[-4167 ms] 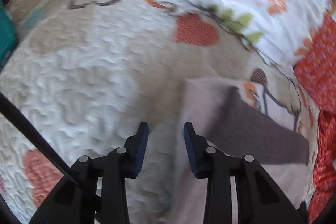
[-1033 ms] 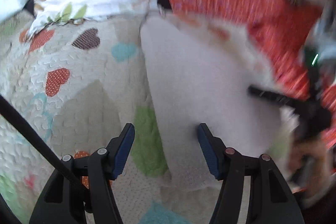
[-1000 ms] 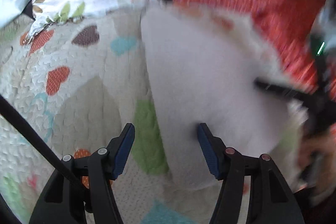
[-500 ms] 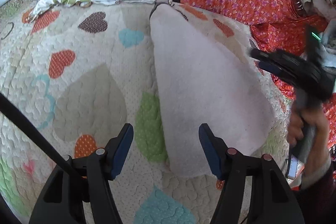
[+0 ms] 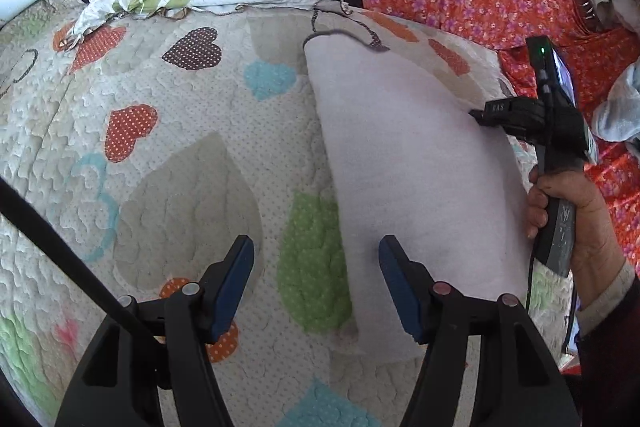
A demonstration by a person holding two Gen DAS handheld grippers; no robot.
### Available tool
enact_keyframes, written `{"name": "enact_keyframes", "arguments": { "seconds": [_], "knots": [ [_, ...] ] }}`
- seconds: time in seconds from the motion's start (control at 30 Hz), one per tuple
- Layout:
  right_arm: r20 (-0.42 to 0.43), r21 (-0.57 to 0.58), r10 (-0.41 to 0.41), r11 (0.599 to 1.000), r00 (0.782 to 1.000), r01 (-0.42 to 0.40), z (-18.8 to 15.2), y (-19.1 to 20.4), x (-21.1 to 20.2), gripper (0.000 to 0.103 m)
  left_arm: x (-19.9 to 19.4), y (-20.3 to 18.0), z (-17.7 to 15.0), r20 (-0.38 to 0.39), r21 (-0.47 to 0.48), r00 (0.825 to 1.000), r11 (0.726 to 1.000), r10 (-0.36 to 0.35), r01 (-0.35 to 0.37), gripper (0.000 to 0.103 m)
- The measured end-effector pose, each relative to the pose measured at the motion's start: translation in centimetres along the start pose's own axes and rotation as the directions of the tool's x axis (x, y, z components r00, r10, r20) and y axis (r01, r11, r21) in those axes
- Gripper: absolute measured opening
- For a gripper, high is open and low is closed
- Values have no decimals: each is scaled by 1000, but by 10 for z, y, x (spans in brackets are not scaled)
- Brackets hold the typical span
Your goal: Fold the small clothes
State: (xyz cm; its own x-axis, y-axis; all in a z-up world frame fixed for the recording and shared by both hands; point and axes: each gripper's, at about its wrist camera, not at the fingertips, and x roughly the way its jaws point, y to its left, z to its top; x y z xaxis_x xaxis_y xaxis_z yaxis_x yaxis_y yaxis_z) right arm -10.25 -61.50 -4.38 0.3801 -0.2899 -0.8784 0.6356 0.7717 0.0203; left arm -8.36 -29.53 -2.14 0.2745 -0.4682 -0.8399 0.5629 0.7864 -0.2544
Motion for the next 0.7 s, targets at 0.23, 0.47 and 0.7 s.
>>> {"name": "enact_keyframes", "arguments": {
  "seconds": [0.23, 0.47, 0.7],
  "knots": [
    [79, 134, 170, 975, 982, -179, -24, -39, -47, 66, 6, 16, 2, -15, -102, 996, 991, -91, 89, 78],
    [26, 320, 316, 896, 948, -307, -102, -91, -49, 73, 40, 11, -1, -29, -173, 958, 946, -284, 275, 98],
    [34, 345, 573, 762, 819, -548, -109, -68, -38, 29, 37, -26, -11, -56, -32, 964, 965, -260, 259, 45]
  ]
}}
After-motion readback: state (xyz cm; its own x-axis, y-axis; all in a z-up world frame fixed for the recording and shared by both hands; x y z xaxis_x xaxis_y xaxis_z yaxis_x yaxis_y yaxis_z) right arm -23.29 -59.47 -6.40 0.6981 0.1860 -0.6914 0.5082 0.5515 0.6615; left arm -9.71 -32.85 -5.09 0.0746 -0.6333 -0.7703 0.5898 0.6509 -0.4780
